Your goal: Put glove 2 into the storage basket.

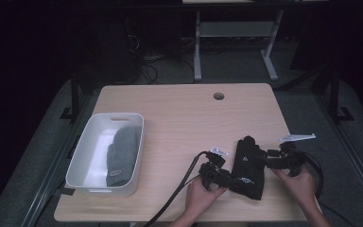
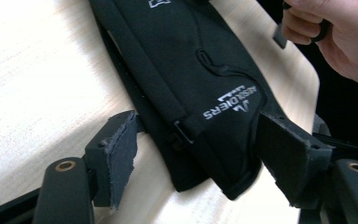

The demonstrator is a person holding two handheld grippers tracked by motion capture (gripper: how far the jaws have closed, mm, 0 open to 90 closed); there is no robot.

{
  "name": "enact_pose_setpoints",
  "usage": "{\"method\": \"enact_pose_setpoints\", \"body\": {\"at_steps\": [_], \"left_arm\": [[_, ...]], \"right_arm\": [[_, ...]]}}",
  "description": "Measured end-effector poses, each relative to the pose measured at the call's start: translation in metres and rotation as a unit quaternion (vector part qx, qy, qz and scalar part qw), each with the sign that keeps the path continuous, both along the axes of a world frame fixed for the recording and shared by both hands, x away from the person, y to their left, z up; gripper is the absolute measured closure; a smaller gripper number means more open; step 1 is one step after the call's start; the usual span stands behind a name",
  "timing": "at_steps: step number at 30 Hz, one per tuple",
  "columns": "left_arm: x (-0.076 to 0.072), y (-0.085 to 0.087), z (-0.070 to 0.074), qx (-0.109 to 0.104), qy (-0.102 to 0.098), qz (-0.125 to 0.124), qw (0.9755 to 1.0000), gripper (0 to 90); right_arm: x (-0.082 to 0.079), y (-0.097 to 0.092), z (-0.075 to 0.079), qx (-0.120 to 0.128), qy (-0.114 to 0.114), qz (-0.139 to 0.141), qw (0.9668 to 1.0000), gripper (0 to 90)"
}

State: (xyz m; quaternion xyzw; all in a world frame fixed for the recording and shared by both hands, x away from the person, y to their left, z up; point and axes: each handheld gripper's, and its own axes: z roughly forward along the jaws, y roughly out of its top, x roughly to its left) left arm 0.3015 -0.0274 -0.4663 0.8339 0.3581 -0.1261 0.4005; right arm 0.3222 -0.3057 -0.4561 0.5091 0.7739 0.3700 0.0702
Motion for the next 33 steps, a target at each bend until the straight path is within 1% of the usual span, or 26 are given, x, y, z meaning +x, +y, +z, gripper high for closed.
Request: {"method": "enact_pose_setpoints", "body": {"at_steps": [1,2,3,4,5,6,7,9,10,11,12,16,20,21,22,23,24,25,28,29,30,31,33], "left_arm": [[0.0,0.0,0.0,0.0,0.0,0.0,1.0,29.9],[0.001,-0.001,-0.001,-0.001,0.0,0.005,1.0,29.9],[0.001,-0.002,-0.002,-0.002,-0.004,0.008,1.0,33.0],[0.002,-0.002,-0.002,0.0,-0.006,0.007,1.0,33.7],[0.002,-0.002,-0.002,0.0,-0.006,0.007,1.0,35.1],[0.001,-0.005,-0.001,0.005,-0.011,0.007,0.9999,37.2],[0.0,-0.006,-0.001,0.006,-0.009,0.006,0.9999,38.2],[-0.001,-0.009,0.0,0.017,-0.015,0.003,0.9997,43.5],[-0.001,-0.01,0.0,0.017,-0.013,0.003,0.9998,45.4],[0.0,-0.011,0.0,0.021,-0.016,0.001,0.9997,47.5],[0.0,-0.011,0.0,0.023,-0.017,0.002,0.9996,50.8],[0.005,-0.013,-0.001,0.03,-0.011,-0.004,0.9995,61.9],[0.011,-0.015,-0.003,0.026,0.008,-0.01,0.9996,72.6],[0.011,-0.015,-0.003,0.026,0.008,-0.01,0.9996,74.7],[0.013,-0.016,-0.004,0.022,0.014,-0.01,0.9996,76.1],[0.013,-0.016,-0.004,0.022,0.014,-0.01,0.9996,76.8],[0.014,-0.015,-0.004,0.019,0.016,-0.013,0.9996,77.5],[0.015,-0.015,-0.004,0.019,0.015,-0.013,0.9996,77.8],[0.015,-0.014,-0.004,0.017,0.016,-0.013,0.9996,78.7],[0.015,-0.013,-0.003,0.019,0.012,-0.014,0.9996,78.7],[0.016,-0.011,-0.002,0.017,0.012,-0.015,0.9997,79.2],[0.016,-0.011,-0.002,0.017,0.012,-0.015,0.9997,79.4],[0.017,-0.007,0.001,0.017,0.009,-0.014,0.9997,79.7]], "right_arm": [[0.0,0.0,0.0,0.0,0.0,0.0,1.0,30.9],[0.002,0.0,-0.001,-0.002,-0.001,-0.003,1.0,30.9],[0.004,-0.002,-0.001,-0.004,-0.003,-0.009,0.9999,30.9],[0.004,-0.003,-0.001,-0.005,-0.002,-0.012,0.9999,31.0],[0.005,-0.004,-0.001,-0.011,-0.001,-0.017,0.9998,31.0],[0.007,-0.005,-0.002,-0.013,-0.001,-0.02,0.9997,31.4],[0.008,-0.006,-0.003,-0.011,0.001,-0.02,0.9997,31.8],[0.008,-0.005,-0.005,-0.018,0.005,-0.016,0.9997,33.3],[0.008,-0.004,-0.007,-0.021,0.005,-0.012,0.9997,35.2],[0.008,-0.003,-0.009,-0.021,0.006,-0.009,0.9997,36.4],[0.007,-0.003,-0.011,-0.022,0.002,-0.007,0.9997,38.4],[0.004,-0.003,-0.013,-0.011,-0.005,-0.002,0.9999,49.5],[0.003,-0.002,-0.013,-0.002,-0.001,0.01,0.9999,61.7],[0.003,-0.002,-0.013,-0.002,-0.001,0.01,0.9999,61.7],[0.004,-0.004,-0.014,0.01,0.002,0.013,0.9999,68.4],[0.004,-0.004,-0.014,0.01,0.002,0.013,0.9999,68.4],[0.004,-0.005,-0.013,0.016,0.003,0.013,0.9998,76.5],[0.004,-0.005,-0.013,0.016,0.0,0.011,0.9998,76.9],[0.004,-0.007,-0.012,0.024,0.005,0.008,0.9997,78.0],[0.004,-0.007,-0.012,0.024,0.005,0.008,0.9997,78.0],[0.003,-0.007,-0.011,0.031,0.008,0.006,0.9995,78.5],[0.003,-0.007,-0.011,0.031,0.008,0.006,0.9995,78.5],[0.001,-0.009,-0.009,0.04,0.004,0.01,0.9991,79.0]]}}
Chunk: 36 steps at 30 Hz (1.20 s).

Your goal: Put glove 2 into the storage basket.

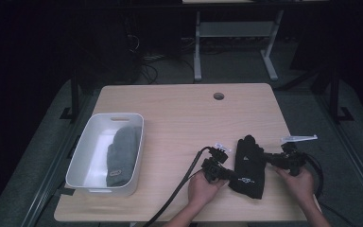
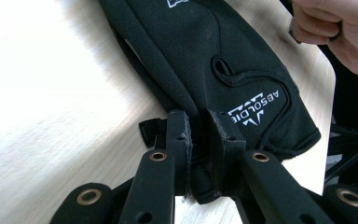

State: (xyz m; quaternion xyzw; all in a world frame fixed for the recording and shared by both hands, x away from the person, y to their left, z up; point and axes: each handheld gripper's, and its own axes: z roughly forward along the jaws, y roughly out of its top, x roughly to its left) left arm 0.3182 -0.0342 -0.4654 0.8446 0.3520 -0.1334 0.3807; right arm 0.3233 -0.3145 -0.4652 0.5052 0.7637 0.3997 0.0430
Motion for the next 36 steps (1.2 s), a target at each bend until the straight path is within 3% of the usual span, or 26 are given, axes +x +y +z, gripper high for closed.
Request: {"method": "enact_pose_setpoints", "body": {"at_steps": [6,15,26,32,36], "left_arm": [[-0.002,0.007,0.004,-0.005,-0.004,-0.006,1.0,80.4],[-0.005,0.034,0.021,-0.013,-0.016,0.001,0.9998,81.1],[-0.009,0.064,0.043,-0.025,-0.037,0.009,0.999,81.4],[-0.014,0.084,0.061,-0.029,-0.051,0.018,0.9981,81.4],[-0.016,0.099,0.076,-0.028,-0.063,0.025,0.9973,81.4]], "right_arm": [[-0.005,0.0,0.007,0.031,0.0,0.004,0.9995,79.4],[-0.009,0.012,0.02,0.076,-0.009,0.016,0.997,79.5],[-0.005,0.037,0.049,0.085,-0.027,0.044,0.995,79.5],[-0.001,0.052,0.066,0.089,-0.033,0.061,0.9936,79.5],[0.004,0.066,0.08,0.104,-0.037,0.075,0.9911,79.5]]}}
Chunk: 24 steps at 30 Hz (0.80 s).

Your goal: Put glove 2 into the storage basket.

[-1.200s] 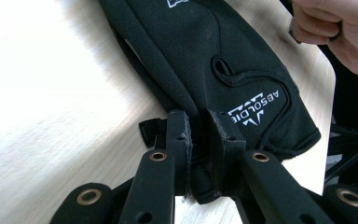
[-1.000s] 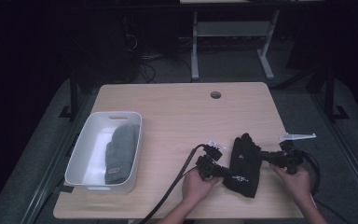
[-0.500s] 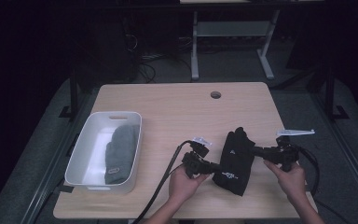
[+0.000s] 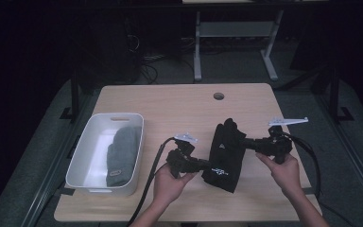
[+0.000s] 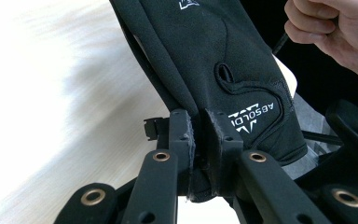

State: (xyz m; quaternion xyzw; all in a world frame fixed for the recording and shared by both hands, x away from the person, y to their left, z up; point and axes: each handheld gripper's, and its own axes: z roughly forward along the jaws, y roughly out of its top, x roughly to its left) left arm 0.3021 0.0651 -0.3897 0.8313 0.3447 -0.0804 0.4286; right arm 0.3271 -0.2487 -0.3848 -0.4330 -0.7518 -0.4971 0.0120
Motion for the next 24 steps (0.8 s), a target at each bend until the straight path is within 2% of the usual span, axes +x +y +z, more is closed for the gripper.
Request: {"method": "enact_pose_setpoints", "body": {"at_steps": [6,14,24], "left_arm": [[-0.001,0.017,0.014,-0.001,-0.012,0.009,0.9999,81.4],[-0.002,0.035,0.026,-0.004,-0.022,0.019,0.9996,81.5],[-0.003,0.069,0.043,-0.011,-0.035,0.041,0.9985,81.6]], "right_arm": [[0.008,0.015,0.013,0.017,-0.004,0.014,0.9998,79.5],[0.017,0.034,0.029,0.037,-0.004,0.028,0.9989,79.5],[0.031,0.062,0.042,0.057,-0.003,0.05,0.9971,79.5]]}}
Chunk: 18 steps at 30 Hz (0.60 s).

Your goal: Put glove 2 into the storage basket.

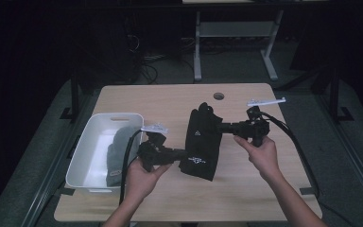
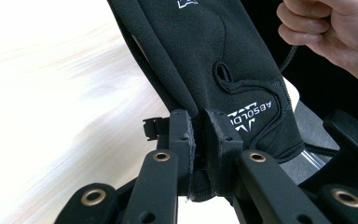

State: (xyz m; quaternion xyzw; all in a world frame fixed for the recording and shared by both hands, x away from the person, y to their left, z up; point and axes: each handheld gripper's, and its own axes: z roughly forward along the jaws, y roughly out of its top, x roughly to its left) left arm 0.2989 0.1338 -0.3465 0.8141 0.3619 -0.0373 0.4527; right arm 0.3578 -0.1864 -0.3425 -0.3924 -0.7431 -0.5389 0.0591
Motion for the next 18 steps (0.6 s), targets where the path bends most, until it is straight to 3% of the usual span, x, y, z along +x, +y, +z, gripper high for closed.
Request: {"method": "enact_pose_setpoints", "body": {"at_steps": [18], "left_arm": [[-0.002,0.051,0.02,0.0,-0.017,0.037,0.9992,81.6]], "right_arm": [[0.022,0.06,0.027,0.003,-0.013,0.04,0.9991,79.3]]}}
